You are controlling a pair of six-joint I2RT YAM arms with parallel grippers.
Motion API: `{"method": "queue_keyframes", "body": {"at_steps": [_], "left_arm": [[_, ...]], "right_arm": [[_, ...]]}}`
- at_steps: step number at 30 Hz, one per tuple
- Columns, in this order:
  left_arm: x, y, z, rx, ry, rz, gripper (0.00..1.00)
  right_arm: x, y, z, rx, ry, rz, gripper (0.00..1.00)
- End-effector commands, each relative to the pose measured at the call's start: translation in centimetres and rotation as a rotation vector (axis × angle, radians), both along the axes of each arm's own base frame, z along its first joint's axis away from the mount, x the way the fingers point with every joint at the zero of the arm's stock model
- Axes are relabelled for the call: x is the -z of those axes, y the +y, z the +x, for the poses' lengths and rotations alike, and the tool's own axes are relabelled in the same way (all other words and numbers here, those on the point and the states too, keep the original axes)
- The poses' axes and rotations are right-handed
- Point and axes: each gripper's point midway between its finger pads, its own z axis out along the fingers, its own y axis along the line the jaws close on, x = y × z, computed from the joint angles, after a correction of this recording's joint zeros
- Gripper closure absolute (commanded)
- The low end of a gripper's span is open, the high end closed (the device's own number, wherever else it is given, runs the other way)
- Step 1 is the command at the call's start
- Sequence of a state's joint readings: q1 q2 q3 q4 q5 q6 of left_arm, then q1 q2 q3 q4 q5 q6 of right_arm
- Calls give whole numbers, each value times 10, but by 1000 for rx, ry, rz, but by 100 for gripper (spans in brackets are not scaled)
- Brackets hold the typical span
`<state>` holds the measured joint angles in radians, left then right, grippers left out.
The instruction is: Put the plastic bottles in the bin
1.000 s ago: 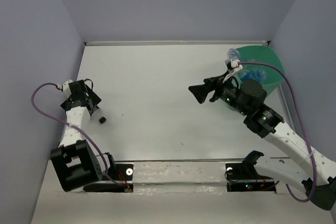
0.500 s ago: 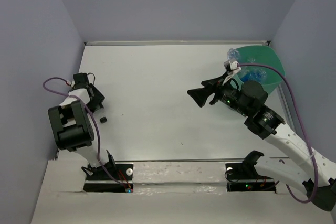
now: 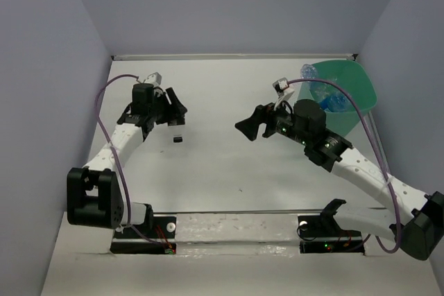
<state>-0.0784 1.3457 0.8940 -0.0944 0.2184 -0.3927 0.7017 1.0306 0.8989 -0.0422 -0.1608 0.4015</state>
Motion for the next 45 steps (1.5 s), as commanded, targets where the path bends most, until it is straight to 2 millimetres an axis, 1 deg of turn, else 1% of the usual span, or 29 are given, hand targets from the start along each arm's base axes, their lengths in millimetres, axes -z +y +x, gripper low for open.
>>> {"method": "queue_keyframes", "body": {"at_steps": [1,2,3,4,5,6,7,8,9,12,13,15,16,19,21,22,26,30,32,33,34,35,36,37,38,40,42,43,45], "left_arm": [[-54,-78,-10,233,-131,-249,38],[-66,-91,-11,273,-169,-285,38],[-71,-110,-20,304,-165,-332,38],[-80,-119,-24,318,-188,-362,38],[-95,-127,-23,324,-249,-394,38],[-91,-137,-32,332,-247,-427,38],[-106,-141,-37,306,-268,-500,38],[-124,-145,-36,301,-341,-547,38],[-138,-154,-43,316,-382,-619,38],[-152,-168,-50,328,-419,-671,38],[-159,-177,-55,350,-430,-696,38],[-165,-185,-61,375,-438,-728,37],[-174,-191,-67,399,-452,-758,37],[-185,-196,-77,428,-474,-790,37],[-188,-201,-83,445,-478,-797,37],[-188,-202,-86,456,-475,-799,37],[-184,-206,-93,484,-456,-805,36],[-178,-203,-95,481,-458,-780,34],[-171,-204,-95,481,-435,-765,29],[-169,-204,-95,485,-433,-756,24],[-166,-204,-96,484,-420,-746,12],[-165,-203,-94,481,-426,-722,7],[-164,-202,-94,476,-417,-705,1],[-164,-201,-94,473,-423,-696,1],[-167,-199,-94,469,-433,-689,1],[-174,-197,-95,473,-456,-673,1],[-178,-190,-91,453,-485,-606,1],[-184,-184,-91,435,-476,-559,1],[-193,-166,-83,357,-511,-466,1]], "right_arm": [[-4,30,-7,-130,19,87,0],[-4,34,-5,-138,27,94,0],[-2,37,-3,-138,45,108,0],[0,38,0,-127,57,116,0],[3,40,4,-108,73,134,0],[4,40,7,-95,76,146,0],[5,40,9,-81,81,158,0],[2,40,13,-65,68,177,0],[4,44,10,-71,78,184,0],[5,53,9,-77,80,185,0],[5,58,6,-88,80,184,0],[8,62,9,-77,83,173,0],[8,65,8,-75,85,168,0],[11,64,15,-45,82,151,1],[5,64,16,-45,71,155,3],[-2,67,14,-52,59,162,5],[-11,64,21,-19,30,166,7],[-9,61,28,21,25,142,7],[-12,59,31,33,13,135,23],[-12,58,32,41,14,128,30],[-12,57,33,50,12,125,42],[-14,54,33,62,11,129,49],[-14,53,33,68,9,128,59],[-16,52,33,71,5,130,59],[-16,51,33,73,4,123,67],[-21,49,32,75,-5,119,72],[-26,37,40,145,-34,99,73],[-38,29,39,167,-60,107,73],[-53,14,42,224,-98,82,74]]}}
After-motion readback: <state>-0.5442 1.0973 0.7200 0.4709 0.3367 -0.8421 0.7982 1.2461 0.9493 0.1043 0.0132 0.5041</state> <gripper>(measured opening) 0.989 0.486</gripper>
